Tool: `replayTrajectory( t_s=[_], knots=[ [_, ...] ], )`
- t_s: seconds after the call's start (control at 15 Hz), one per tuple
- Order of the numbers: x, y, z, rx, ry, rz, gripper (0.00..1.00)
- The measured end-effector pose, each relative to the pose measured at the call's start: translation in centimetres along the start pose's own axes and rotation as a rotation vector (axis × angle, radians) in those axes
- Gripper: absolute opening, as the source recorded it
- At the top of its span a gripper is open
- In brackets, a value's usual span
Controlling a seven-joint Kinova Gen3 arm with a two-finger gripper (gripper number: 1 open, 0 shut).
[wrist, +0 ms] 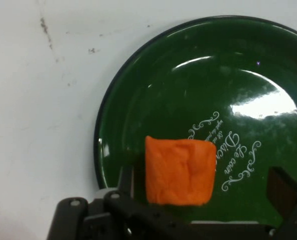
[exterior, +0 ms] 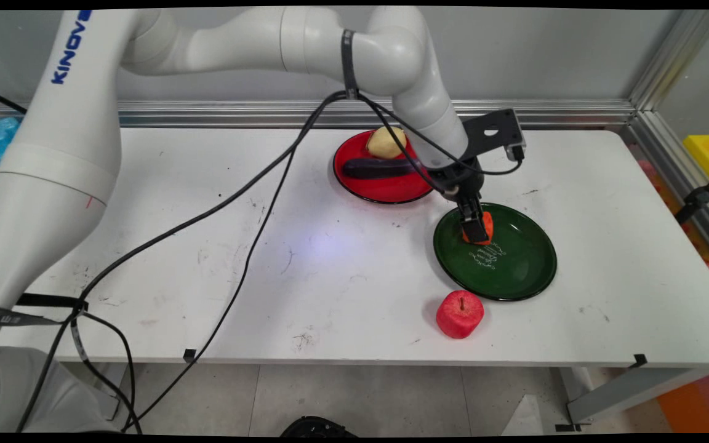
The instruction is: Pick up the mandarin from the green plate
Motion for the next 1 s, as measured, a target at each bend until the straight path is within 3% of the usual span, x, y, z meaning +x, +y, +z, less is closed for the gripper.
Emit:
replayTrajectory(
  t_s=[0.93, 1.0],
  knots=[
    [-0.9, 0.4, 4.3, 0.034, 0.014, 0.001, 1.0],
    [-0.9, 0.4, 4.4, 0.034, 0.016, 0.0, 0.0]
  ],
)
